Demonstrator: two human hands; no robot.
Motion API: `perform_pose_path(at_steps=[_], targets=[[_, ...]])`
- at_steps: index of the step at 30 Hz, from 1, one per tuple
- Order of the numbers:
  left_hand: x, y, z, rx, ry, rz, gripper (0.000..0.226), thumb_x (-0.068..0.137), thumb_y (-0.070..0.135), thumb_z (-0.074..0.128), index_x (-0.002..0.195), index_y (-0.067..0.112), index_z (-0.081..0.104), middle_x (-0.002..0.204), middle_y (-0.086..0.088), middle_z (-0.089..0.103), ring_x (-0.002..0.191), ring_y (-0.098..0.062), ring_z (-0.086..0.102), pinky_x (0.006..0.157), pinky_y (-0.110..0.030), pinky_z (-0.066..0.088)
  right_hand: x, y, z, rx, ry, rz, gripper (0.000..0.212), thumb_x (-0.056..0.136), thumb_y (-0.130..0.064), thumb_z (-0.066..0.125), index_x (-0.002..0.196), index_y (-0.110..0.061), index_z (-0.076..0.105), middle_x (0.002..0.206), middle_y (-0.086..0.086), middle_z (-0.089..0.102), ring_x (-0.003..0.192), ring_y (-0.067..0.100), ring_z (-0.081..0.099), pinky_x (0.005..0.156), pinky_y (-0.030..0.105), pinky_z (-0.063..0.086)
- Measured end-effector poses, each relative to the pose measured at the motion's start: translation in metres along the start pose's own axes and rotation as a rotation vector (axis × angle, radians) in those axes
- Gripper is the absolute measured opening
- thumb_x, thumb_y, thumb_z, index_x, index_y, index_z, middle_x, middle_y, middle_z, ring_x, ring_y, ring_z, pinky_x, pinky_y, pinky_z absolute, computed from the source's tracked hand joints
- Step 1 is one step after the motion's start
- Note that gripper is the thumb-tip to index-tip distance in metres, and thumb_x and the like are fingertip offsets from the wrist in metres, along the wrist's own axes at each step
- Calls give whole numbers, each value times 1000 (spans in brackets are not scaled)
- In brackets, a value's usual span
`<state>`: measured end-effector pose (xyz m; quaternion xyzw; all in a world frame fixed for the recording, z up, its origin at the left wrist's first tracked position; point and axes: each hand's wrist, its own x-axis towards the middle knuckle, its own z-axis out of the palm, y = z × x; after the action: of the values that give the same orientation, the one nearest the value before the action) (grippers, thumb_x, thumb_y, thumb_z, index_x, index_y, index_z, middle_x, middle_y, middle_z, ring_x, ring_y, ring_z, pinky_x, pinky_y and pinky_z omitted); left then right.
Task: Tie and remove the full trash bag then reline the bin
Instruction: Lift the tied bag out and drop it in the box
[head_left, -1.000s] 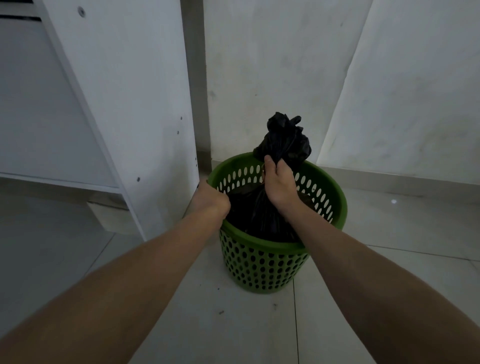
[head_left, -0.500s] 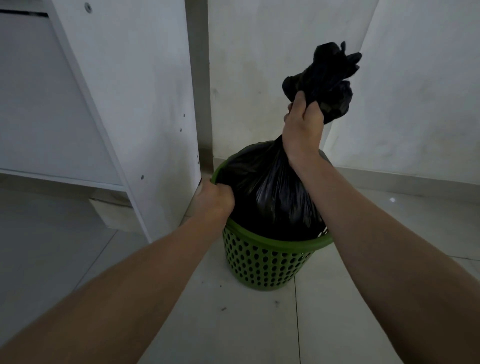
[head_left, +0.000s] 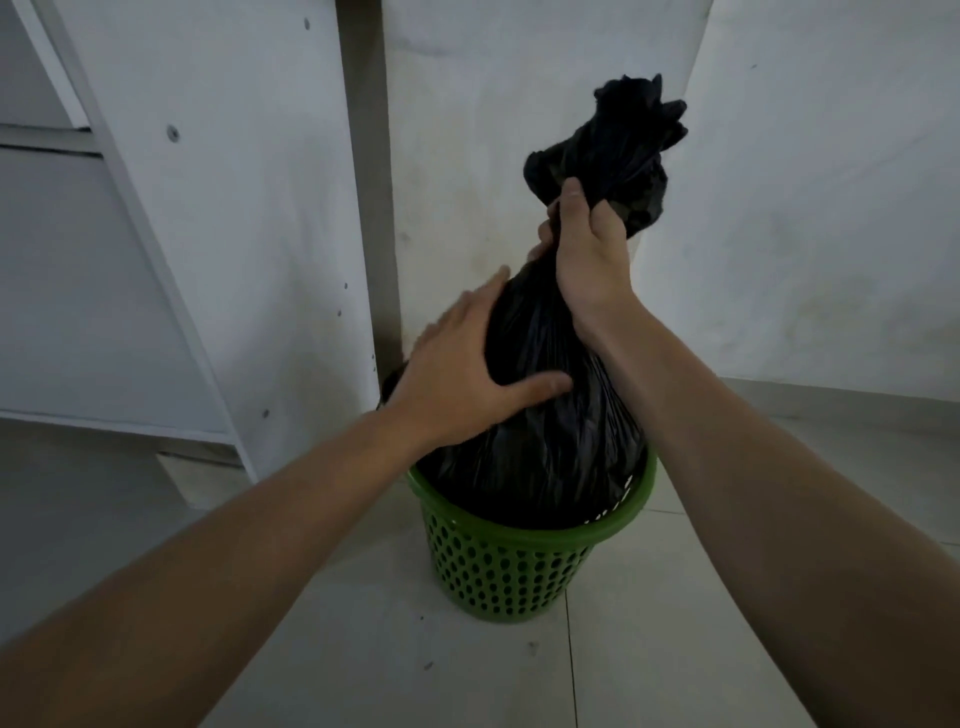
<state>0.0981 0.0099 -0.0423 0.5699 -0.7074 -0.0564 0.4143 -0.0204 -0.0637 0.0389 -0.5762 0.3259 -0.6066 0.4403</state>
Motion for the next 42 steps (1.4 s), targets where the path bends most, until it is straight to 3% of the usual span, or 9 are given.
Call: perform_pose_path(at_steps=[5, 14, 18, 23, 27, 30, 34, 38, 42], targets=[[24, 36, 7, 116, 66, -72, 109, 65, 95, 43, 152, 34, 19, 150, 8, 41, 140, -17, 37, 113, -56, 29, 14, -25, 6, -5, -129, 2, 38, 107, -28, 41, 73, -13, 48, 65, 2, 49, 71, 25, 66, 59, 15, 48], [84, 89, -2, 178, 14, -280, 74, 89, 53, 49, 152, 24, 23, 155, 2, 36, 145, -19, 29, 117, -52, 23, 51, -92, -8, -6, -124, 272, 40, 104, -36, 46, 74, -12, 55, 69, 1, 61, 72, 26, 71, 78, 43, 54], [128, 144, -52, 111, 41, -331, 74, 91, 56, 51, 150, 22, 22, 154, 2, 37, 144, -19, 32, 115, -50, 27, 84, -171, -6, 46, -91, 395, 37, 105, -33, 47, 81, -6, 56, 76, 4, 66, 78, 21, 73, 79, 32, 59], [189, 224, -136, 89, -18, -356, 91, 84, 70, 37, 156, 27, 2, 164, 5, 14, 147, -16, 25, 112, -50, 32, 126, -288, 3, -47, -80, 459, 38, 104, -37, 46, 76, -17, 60, 89, -9, 76, 90, 3, 70, 81, 21, 50], [234, 288, -206, 103, -75, -366, 67, 91, 62, 23, 152, 33, 19, 163, 8, 17, 147, -16, 23, 112, -49, 28, 156, -384, 11, -41, -144, 511, 39, 106, -36, 41, 103, -18, 75, 117, -9, 72, 113, -2, 61, 92, 16, 42], [257, 337, -252, 41, -48, -399, 53, 98, 48, 22, 147, 31, 32, 157, 9, 34, 147, -12, 26, 117, -49, 22, 175, -444, 15, -7, -184, 534, 43, 106, -32, 42, 111, 4, 66, 116, -11, 73, 114, -1, 62, 95, 20, 44], [277, 386, -295, 18, 22, -429, 33, 101, 30, 30, 121, 27, 57, 122, 11, 64, 124, -8, 52, 116, -45, 23, 194, -507, 13, -106, -266, 504, 37, 105, -32, 44, 84, -9, 64, 115, -7, 73, 111, 3, 63, 93, 21, 46], [281, 412, -316, 67, 34, -426, 25, 102, 25, 33, 87, 27, 54, 84, 13, 63, 93, -11, 59, 103, -43, 33, 204, -536, -12, -351, -265, 455, 44, 95, -52, 53, 103, -10, 65, 99, -4, 69, 99, 19, 65, 80, 27, 51], [274, 425, -323, 94, 11, -465, 27, 103, 33, 28, 83, 31, 47, 69, 13, 54, 78, -14, 58, 100, -45, 34, 185, -553, -40, -627, 129, -90, 59, 80, -43, 74, 119, -11, 44, 127, 3, 44, 119, 19, 49, 96, 32, 48]])
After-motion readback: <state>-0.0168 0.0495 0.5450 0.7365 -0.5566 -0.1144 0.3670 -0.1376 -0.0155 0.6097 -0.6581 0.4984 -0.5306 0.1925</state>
